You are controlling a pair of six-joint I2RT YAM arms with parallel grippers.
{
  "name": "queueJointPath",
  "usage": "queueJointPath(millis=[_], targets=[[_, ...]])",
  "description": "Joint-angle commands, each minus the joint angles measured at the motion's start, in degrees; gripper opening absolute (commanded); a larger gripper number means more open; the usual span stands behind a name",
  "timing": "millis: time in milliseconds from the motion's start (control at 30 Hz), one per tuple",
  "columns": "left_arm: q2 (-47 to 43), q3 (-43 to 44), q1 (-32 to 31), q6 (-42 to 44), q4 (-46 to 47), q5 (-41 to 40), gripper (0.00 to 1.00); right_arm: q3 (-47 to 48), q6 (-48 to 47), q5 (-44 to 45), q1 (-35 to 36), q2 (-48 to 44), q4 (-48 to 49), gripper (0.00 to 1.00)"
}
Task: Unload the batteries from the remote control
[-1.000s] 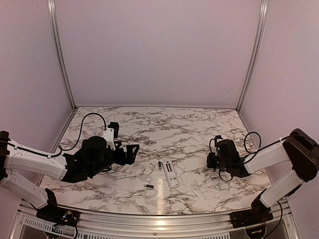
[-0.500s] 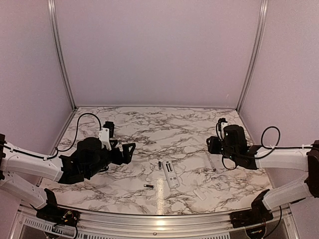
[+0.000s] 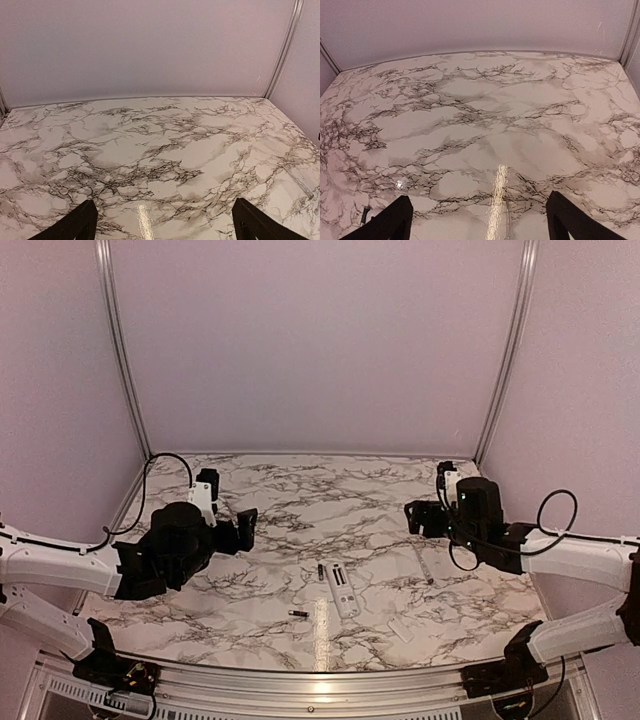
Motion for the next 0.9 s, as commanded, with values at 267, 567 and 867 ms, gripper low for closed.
queueJointPath(millis=[267, 567, 867], targets=[[-5.1, 9.0, 14.3, 6.7, -13.9, -12.6, 0.98, 12.8, -12.1, 9.3, -1.0, 4.1, -3.0, 0.99], [-3.0, 4.9, 31.3, 14.1, -9.7, -11.2, 0.99, 8.5, -11.3, 10.0, -14.9, 4.4, 1.8, 0.98], [-0.1, -10.2, 39.7, 25.2, 19.8, 1.7, 0.99, -2.7, -15.1, -0.4, -27.6, 7.5, 19.0, 0.99]])
